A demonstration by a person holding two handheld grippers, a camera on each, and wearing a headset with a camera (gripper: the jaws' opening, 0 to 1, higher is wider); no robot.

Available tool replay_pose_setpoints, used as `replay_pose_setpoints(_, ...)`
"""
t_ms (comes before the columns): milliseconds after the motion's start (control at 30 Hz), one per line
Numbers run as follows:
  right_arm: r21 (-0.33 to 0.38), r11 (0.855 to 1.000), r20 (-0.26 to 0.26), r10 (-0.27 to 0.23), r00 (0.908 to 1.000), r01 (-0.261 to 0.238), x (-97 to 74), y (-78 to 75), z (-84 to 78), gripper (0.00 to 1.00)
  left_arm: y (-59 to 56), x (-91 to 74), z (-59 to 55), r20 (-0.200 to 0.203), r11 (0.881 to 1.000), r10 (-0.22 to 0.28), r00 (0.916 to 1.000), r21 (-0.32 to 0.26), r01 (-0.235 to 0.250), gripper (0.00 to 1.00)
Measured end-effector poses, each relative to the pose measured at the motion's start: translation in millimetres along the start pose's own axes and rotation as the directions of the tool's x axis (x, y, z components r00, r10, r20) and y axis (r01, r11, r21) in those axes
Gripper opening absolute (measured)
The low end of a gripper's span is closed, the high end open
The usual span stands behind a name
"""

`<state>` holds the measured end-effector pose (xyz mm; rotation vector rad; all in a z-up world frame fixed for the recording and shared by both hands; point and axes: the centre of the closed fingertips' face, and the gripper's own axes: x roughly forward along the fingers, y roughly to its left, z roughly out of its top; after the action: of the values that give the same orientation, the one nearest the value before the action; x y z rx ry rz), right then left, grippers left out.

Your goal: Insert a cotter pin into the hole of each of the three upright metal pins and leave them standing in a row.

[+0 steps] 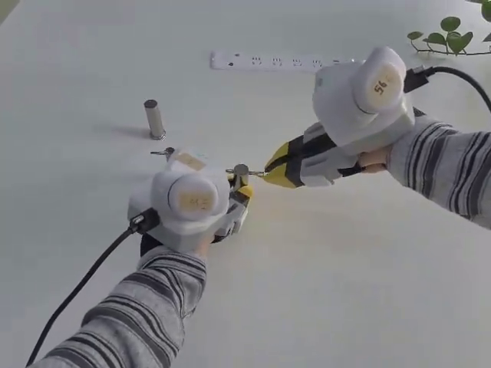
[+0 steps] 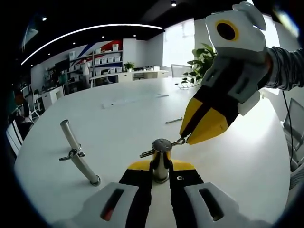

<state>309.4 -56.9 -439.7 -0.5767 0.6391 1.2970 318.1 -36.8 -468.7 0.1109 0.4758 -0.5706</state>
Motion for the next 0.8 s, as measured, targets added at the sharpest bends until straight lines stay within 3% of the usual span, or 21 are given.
replay_pose_setpoints(400, -0.002, 1.000, 0.008, 0.004, 1.0000, -0.004, 4.6, 8.4, 9.6, 0.00, 0.2, 0.0, -0.8, 0.000, 1.000, 0.004, 1.0000, -0.009, -0.004, 0.10)
replay_pose_setpoints(700, -0.009, 1.000, 0.006, 0.003, 1.0000, -0.003, 6.8, 5.2, 9.9, 0.00, -0.3, 0.0, -1.5, -0.001, 1.000, 0.005, 1.0000, -0.007, -0.005, 0.10)
replay_pose_setpoints(733, -0.021, 1.000, -0.022, -0.007, 0.9997, 0.007, 6.7, 3.5, 5.1, 0.00, 0.1, 0.0, -1.7, -0.002, 1.000, 0.006, 1.0000, -0.007, -0.006, 0.10)
replay_pose_setpoints(800, -0.009, 1.000, -0.006, 0.004, 1.0000, -0.004, 9.5, 4.7, 6.7, 0.00, -0.1, -0.4, -2.0, -0.001, 1.000, 0.007, 1.0000, -0.005, -0.007, 0.10)
